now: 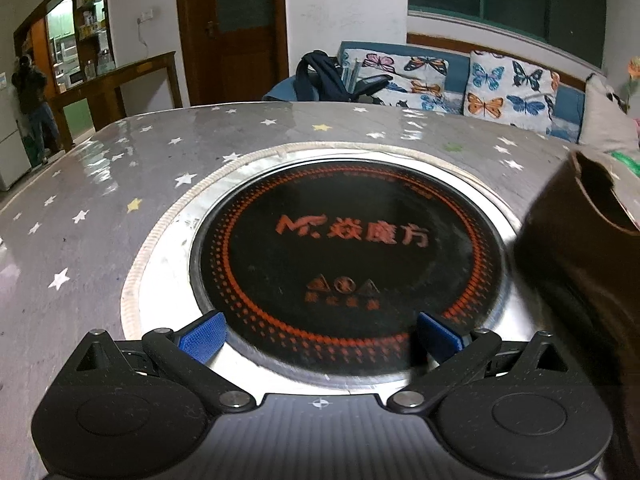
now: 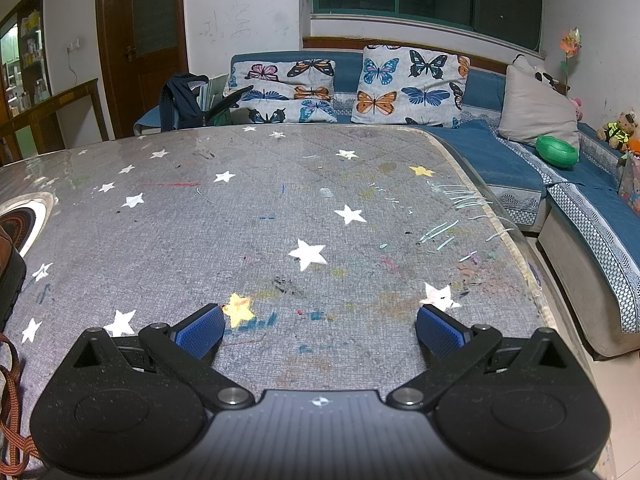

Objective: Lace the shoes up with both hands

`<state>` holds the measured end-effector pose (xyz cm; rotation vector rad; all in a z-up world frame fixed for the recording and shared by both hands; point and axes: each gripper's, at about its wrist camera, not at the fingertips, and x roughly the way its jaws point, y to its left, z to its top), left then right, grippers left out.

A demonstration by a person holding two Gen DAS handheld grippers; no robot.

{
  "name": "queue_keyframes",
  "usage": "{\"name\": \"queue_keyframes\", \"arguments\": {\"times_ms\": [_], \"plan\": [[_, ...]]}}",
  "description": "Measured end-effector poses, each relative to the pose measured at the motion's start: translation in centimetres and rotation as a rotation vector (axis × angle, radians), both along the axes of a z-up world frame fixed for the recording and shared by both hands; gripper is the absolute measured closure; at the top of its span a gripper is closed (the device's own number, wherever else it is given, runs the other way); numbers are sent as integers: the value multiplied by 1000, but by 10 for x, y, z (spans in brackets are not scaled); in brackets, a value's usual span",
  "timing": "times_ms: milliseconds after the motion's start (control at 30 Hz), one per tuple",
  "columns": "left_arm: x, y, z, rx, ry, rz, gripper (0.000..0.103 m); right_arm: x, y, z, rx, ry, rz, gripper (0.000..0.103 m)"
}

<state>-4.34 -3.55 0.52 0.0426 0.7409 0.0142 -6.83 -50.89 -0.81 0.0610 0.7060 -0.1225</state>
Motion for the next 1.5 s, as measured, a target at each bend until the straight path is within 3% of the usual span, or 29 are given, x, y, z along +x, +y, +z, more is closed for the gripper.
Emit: {"name": "queue_keyframes", "arguments": {"times_ms": [267, 467, 767, 933, 1167, 1300, 1500], "plan": [[-20, -11, 11, 16, -4, -22, 0, -4, 1, 3, 11, 0, 20, 1], [-32, -21, 21, 48, -25, -49, 0, -22, 6, 15, 30, -19, 72, 10], [-43, -30, 33, 64, -41, -73, 0, -64, 35, 48, 57, -22, 307, 35], [-48, -34, 38, 64, -42, -81, 0, -84, 61, 58, 101, 3, 460, 58], [-51, -42, 45, 57, -40, -108, 0, -100, 97, 62, 115, 34, 624, 68], [-54, -44, 49, 52, -48, -121, 0, -103, 111, 58, 103, 61, 682, 81], [-58, -45, 51, 38, -51, -134, 0, -106, 125, 50, 48, 77, 724, 84]]}}
